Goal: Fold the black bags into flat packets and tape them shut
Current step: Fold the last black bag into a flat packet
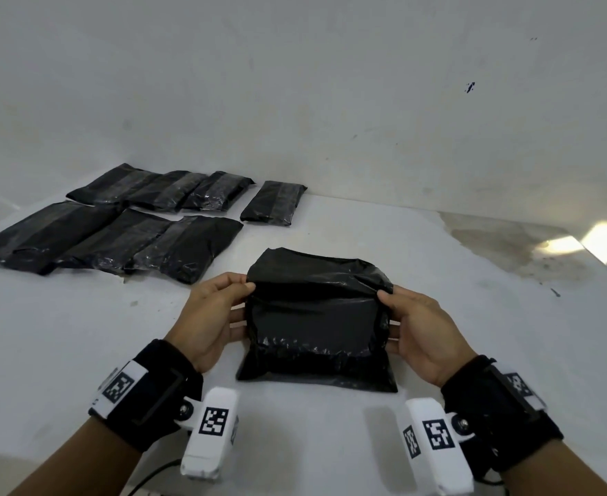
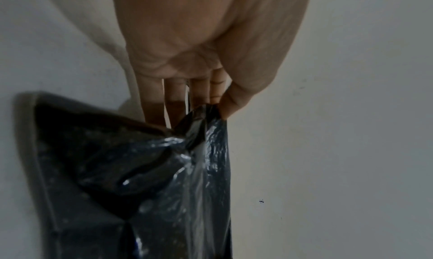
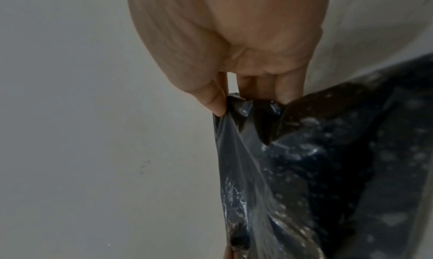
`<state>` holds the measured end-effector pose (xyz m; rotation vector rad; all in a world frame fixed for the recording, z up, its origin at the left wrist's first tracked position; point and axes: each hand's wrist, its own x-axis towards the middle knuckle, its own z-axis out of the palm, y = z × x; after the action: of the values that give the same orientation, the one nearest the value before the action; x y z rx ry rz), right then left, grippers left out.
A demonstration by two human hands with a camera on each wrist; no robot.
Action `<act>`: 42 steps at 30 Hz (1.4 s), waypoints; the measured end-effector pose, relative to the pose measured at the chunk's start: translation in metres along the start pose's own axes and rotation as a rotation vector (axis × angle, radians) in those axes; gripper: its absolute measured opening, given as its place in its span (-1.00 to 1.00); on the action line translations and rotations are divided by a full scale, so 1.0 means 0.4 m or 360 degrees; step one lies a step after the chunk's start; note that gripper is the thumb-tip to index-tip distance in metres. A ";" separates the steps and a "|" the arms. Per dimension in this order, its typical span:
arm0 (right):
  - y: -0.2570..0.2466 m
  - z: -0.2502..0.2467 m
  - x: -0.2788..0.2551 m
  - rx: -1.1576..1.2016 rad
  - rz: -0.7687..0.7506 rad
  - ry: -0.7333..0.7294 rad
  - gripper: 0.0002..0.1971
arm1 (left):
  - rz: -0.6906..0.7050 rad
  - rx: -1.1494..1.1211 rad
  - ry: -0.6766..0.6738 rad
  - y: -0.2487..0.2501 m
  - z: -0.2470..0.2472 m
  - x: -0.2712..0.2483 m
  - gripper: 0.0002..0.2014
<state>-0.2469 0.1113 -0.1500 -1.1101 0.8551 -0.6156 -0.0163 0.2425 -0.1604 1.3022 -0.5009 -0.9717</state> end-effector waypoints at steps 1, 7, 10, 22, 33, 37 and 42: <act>0.000 -0.002 -0.001 -0.0016 -0.0012 -0.0014 -0.77 | 0.0008 0.0005 -0.0018 0.000 -0.002 0.000 -0.90; 0.000 -0.002 -0.003 -0.0070 -0.0071 -0.0103 -0.72 | 0.0053 0.0027 0.0013 0.000 0.003 0.004 -0.82; 0.000 -0.007 -0.002 -0.0042 -0.0057 -0.0101 -0.72 | 0.0075 0.0020 0.0032 -0.002 0.002 0.005 -0.79; -0.002 -0.031 -0.001 0.0014 -0.0073 -0.0122 -0.80 | 0.0079 -0.0024 0.0014 0.004 0.008 0.000 -0.84; 0.004 -0.068 -0.007 -0.0002 -0.0227 -0.0248 -0.67 | 0.0224 -0.0023 0.0043 -0.013 0.008 -0.011 -0.82; 0.009 -0.076 -0.002 0.0000 -0.0298 -0.0286 -0.59 | 0.0268 -0.0042 -0.0011 -0.012 0.005 -0.011 -0.76; 0.009 -0.069 0.003 -0.0012 -0.0341 -0.0284 -0.87 | 0.0257 0.0012 -0.0025 -0.013 0.005 -0.007 -0.68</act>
<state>-0.2694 0.0973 -0.1593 -1.2532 0.5899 -0.6786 -0.0210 0.2437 -0.1642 1.2416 -0.6125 -0.8469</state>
